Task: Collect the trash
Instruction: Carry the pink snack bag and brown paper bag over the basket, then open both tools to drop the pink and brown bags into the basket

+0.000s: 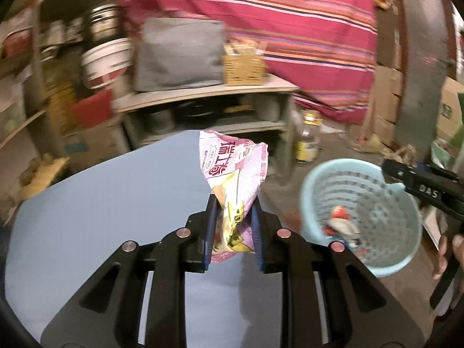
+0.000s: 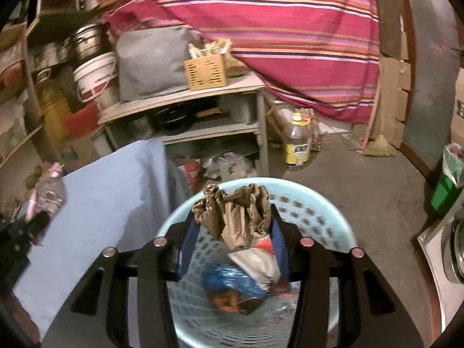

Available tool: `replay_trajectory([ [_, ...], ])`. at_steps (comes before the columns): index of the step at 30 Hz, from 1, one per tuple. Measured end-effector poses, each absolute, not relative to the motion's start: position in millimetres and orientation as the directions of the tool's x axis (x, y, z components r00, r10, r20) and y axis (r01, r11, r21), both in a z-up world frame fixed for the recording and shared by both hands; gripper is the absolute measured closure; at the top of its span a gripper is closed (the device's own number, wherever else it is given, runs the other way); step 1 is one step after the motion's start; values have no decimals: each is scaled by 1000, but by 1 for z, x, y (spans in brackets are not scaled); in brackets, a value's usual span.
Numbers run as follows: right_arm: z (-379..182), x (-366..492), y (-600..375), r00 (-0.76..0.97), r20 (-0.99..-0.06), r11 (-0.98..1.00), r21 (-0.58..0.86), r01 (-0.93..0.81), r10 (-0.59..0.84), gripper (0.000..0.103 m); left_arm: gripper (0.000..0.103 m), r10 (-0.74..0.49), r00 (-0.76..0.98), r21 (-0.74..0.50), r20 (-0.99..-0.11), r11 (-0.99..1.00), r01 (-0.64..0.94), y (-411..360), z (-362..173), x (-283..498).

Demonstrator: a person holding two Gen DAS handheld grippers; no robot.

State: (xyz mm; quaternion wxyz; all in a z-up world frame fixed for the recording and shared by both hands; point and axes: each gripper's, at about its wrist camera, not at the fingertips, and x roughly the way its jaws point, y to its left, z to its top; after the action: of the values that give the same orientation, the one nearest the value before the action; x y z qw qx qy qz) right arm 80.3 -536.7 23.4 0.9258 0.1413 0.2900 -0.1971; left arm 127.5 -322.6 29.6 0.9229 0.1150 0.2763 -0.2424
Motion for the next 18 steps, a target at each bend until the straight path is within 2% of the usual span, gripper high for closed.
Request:
replay_trajectory([
  [10, 10, 59, -591, 746, -597, 833, 222, 507, -295, 56, 81, -477, 609, 29, -634, 772, 635, -425, 1, 121],
  [13, 5, 54, -601, 733, -607, 819, 224, 529, -307, 56, 74, -489, 581, 14, -651, 758, 652, -441, -4, 123],
  [16, 2, 47, -610, 731, -609, 808, 238, 539, -309, 56, 55, -489, 579, 24, -652, 750, 660, -452, -5, 126],
  [18, 2, 46, -613, 730, -609, 806, 241, 541, -309, 56, 33, -491, 584, 15, -646, 756, 654, -450, -3, 127],
])
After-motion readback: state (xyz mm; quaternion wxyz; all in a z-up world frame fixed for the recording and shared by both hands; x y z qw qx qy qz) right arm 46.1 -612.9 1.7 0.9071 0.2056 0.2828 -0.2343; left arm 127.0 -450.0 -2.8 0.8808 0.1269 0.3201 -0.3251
